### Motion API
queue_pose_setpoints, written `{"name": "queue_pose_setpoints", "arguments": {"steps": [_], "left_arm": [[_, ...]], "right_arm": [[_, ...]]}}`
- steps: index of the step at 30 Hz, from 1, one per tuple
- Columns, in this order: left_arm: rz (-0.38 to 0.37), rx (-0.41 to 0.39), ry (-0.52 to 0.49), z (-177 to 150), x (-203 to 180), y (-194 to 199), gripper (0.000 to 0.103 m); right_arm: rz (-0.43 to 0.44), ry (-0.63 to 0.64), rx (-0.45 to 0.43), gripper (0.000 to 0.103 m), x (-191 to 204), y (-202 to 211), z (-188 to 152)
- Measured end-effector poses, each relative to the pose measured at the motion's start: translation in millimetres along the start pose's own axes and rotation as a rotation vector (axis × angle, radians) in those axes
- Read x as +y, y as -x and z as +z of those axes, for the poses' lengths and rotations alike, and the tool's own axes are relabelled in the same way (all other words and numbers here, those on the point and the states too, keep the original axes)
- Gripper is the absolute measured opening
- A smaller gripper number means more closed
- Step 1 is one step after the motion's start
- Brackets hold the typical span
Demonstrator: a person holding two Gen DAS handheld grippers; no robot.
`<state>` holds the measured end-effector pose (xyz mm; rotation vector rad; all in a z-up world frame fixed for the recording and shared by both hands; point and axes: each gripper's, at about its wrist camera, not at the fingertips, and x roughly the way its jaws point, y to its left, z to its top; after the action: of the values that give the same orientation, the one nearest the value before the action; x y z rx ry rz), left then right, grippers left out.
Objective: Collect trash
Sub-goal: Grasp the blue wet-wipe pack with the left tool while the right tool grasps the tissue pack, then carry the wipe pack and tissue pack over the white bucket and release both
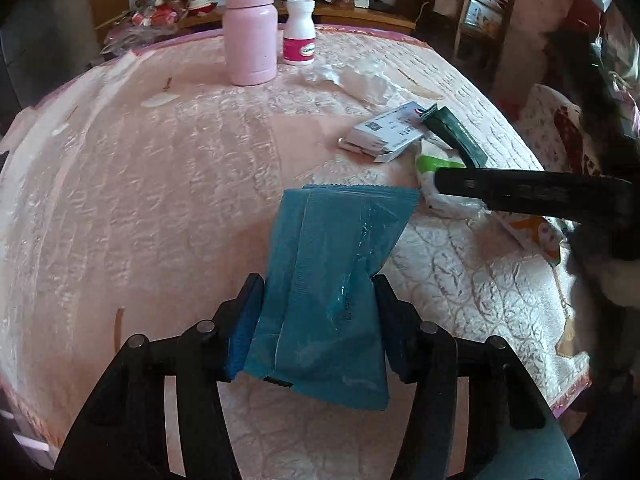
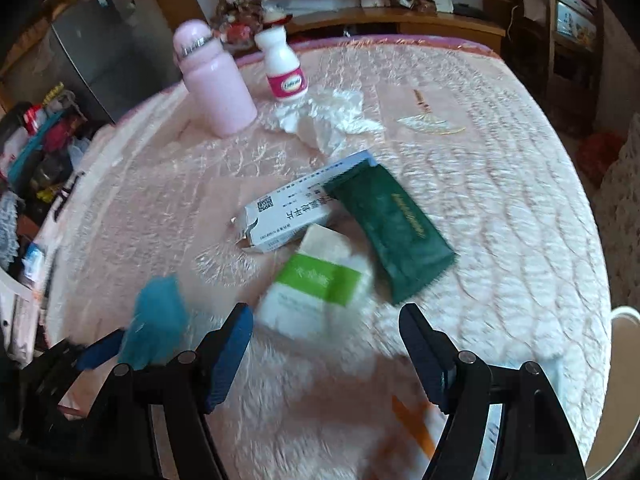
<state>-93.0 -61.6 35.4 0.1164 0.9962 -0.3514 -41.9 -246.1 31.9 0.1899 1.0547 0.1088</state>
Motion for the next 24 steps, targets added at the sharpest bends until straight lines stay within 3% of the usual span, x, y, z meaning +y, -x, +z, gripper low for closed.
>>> {"name": "queue_pose_setpoints", "arguments": {"steps": [4, 7, 9, 10, 12, 18, 24], "left_arm": [[-0.015, -0.012, 0.038, -2, 3, 3, 0.053], [-0.02, -0.012, 0.042, -2, 4, 0, 0.053], [-0.019, -0.018, 0.036, -4, 3, 2, 0.053], [-0.025, -0.02, 0.041, -4, 3, 3, 0.053], [-0.038, -0.022, 0.059, -5, 4, 4, 0.053], [-0.062, -0.046, 0.085, -4, 0, 16, 0.053], [-0.096, -0.07, 0.056, -1, -27, 29, 0.053]], "right_arm": [[-0.051, -0.002, 0.023, 0.073, 9, -27, 7], [-0.06, -0.003, -0.022, 0.073, 10, -29, 4], [-0.084, 0.022, -0.039, 0.058, 14, -28, 2], [-0.077, 0.033, -0.043, 0.058, 14, -26, -1], [-0.048, 0.035, -0.053, 0.049, 12, -18, -6], [0.06, 0.058, -0.137, 0.048, 7, 38, -30], [0.101, 0.05, -0.2, 0.048, -12, 87, -64]]}}
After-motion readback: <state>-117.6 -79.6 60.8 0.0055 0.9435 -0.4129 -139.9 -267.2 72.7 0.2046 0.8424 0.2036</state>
